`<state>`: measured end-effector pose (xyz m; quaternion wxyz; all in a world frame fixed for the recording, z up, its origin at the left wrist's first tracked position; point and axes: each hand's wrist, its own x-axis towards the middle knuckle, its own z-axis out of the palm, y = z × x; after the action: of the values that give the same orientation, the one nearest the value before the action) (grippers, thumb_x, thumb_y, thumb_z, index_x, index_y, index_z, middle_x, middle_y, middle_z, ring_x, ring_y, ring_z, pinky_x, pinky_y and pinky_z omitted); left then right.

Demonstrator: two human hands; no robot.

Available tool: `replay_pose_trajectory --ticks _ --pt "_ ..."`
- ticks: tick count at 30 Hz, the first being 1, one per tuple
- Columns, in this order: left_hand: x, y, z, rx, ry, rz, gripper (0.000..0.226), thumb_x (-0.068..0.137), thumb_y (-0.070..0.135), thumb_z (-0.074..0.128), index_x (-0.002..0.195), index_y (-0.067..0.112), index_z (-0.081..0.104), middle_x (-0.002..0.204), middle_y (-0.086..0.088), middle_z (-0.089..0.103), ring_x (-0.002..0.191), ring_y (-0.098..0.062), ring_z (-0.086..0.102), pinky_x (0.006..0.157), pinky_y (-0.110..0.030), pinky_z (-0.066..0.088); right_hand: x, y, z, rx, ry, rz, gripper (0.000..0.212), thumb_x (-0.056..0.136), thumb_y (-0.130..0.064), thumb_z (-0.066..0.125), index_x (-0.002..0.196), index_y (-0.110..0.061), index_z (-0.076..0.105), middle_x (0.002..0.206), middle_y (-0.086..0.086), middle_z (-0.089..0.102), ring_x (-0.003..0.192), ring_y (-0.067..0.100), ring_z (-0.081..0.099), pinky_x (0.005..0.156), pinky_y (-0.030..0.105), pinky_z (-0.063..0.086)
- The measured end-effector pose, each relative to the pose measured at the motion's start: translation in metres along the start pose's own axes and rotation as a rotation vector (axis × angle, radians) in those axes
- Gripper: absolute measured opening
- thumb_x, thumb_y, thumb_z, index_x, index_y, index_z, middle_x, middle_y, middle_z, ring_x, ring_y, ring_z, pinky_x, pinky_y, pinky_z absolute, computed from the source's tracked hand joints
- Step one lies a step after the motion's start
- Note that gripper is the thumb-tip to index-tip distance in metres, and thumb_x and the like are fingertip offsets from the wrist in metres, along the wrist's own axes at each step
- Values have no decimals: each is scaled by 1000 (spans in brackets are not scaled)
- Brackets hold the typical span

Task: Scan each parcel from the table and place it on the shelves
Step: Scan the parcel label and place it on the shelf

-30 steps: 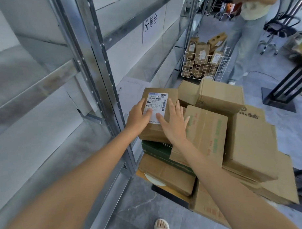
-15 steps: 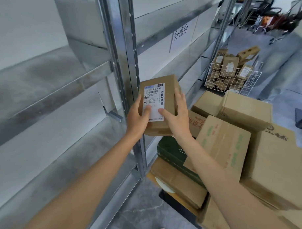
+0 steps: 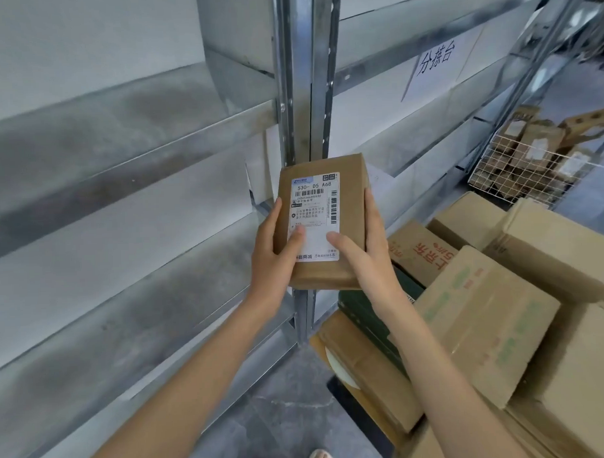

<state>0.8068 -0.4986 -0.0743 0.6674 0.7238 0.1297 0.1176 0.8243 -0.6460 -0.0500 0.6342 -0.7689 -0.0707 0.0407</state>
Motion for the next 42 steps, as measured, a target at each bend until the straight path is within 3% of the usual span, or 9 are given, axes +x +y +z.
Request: replay_pose_trajectory --ticks 4,11,15,19,23,28,32,36,42 --pt "-24 -11 -12 -71 12 -49 61 99 33 64 151 47 35 138 22 56 122 0 58 81 -11 53 -23 -3 2 -134 -53 -65 97 79 -49 64 156 -47 5 167 -11 13 154 13 14 122 54 22" --pt "-56 -13 -56 -39 31 -55 65 97 33 67 152 44 35 147 15 52 132 -2 52 108 -28 47 -63 -8 34 -68 -160 -40 101 80 -43 64 158 -44 1 168 -7 12 152 17 21 122 53 26" --pt "-87 -20 -94 -55 101 -60 64 96 34 68 150 46 37 145 17 53 127 3 53 91 -11 51 -88 -13 67 -61 -230 -36 99 79 -45 63 158 -44 2 165 -10 17 149 19 25 120 54 28" --pt "-128 -26 -133 -111 202 -67 58 95 37 68 139 56 37 137 23 54 118 12 54 94 -16 52 -111 -22 97 -102 -269 -1 91 78 -54 59 156 -46 13 155 -10 27 144 21 29 118 55 31" --pt "-178 -35 -165 -224 305 -117 63 91 40 71 147 49 41 128 31 57 108 10 62 78 -10 53 -141 -34 126 -217 -338 -46 80 76 -62 55 144 -64 13 137 -15 26 135 17 26 118 47 26" --pt "-243 -45 -210 -300 445 -132 58 95 30 69 147 42 46 137 13 62 119 -8 64 83 -18 56 -198 -44 171 -278 -512 -141 85 85 -58 66 138 -70 2 166 -7 2 152 18 12 124 52 19" --pt "-296 -50 -251 -305 554 -146 57 94 35 70 145 43 47 128 18 65 103 0 69 73 -15 56 -238 -44 207 -229 -667 -165 87 95 -41 66 150 -59 1 169 -11 3 151 14 19 123 49 24" --pt "-338 -53 -283 -334 667 -145 47 93 36 71 129 57 49 119 28 64 97 5 69 69 -19 57 -273 -51 243 -206 -708 -148 88 85 -59 62 156 -53 11 168 -12 14 151 22 22 122 52 24" --pt "-386 -65 -326 -384 804 -124 57 94 31 72 145 41 49 130 15 66 105 -4 71 72 -19 57 -310 -60 295 -188 -897 -139 92 75 -69 57 152 -60 8 166 -16 12 150 21 24 120 54 28"
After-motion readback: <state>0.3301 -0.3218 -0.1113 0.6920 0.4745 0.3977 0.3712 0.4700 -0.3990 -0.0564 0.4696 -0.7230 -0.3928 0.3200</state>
